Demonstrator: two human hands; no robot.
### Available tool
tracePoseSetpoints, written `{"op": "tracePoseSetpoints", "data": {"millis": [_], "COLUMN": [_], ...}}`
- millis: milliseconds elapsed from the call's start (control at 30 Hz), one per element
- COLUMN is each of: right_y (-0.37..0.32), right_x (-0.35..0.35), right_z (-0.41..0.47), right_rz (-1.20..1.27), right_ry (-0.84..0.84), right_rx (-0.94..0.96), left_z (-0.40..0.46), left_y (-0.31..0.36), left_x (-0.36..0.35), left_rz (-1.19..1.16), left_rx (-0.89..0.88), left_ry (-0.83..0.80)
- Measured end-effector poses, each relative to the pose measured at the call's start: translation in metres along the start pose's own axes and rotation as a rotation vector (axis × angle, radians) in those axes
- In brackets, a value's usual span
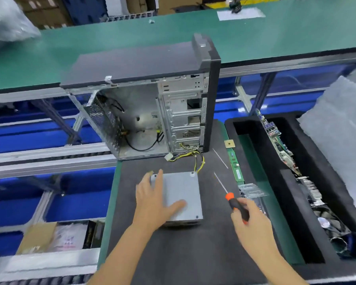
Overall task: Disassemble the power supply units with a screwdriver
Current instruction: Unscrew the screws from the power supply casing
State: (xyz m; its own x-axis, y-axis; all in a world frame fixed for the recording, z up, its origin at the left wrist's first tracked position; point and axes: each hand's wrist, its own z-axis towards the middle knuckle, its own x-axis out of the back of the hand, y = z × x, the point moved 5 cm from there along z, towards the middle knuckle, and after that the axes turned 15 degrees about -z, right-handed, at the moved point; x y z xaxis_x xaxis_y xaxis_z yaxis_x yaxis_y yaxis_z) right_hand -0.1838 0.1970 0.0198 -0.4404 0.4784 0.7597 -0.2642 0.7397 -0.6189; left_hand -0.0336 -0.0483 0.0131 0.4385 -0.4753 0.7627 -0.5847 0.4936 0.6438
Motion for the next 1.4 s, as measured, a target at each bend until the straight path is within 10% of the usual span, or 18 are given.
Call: {"op": "tracePoseSetpoints", "data": {"millis": [133, 300, 1400], "right_y": [-0.026, -0.036, -0.103], "right_x": [0.039, 0.065, 0.081], "right_z": [-0.01, -0.008, 0.076], "right_rz": [0.068, 0.195, -0.022], "right_ry": [0.241, 0.366, 0.145], "right_rx": [0.067, 0.043, 0.255], "left_z": [0.048, 0.062, 0.045], "left_y": [0.033, 0.037, 0.051], "left_x": [-0.008, -0.043, -0.036], "left_rz": [0.03, 0.057, -0.285], "left_rx": [-0.323, -0.281, -0.333], "left_ry": [-0.107, -0.203, 0.062]}}
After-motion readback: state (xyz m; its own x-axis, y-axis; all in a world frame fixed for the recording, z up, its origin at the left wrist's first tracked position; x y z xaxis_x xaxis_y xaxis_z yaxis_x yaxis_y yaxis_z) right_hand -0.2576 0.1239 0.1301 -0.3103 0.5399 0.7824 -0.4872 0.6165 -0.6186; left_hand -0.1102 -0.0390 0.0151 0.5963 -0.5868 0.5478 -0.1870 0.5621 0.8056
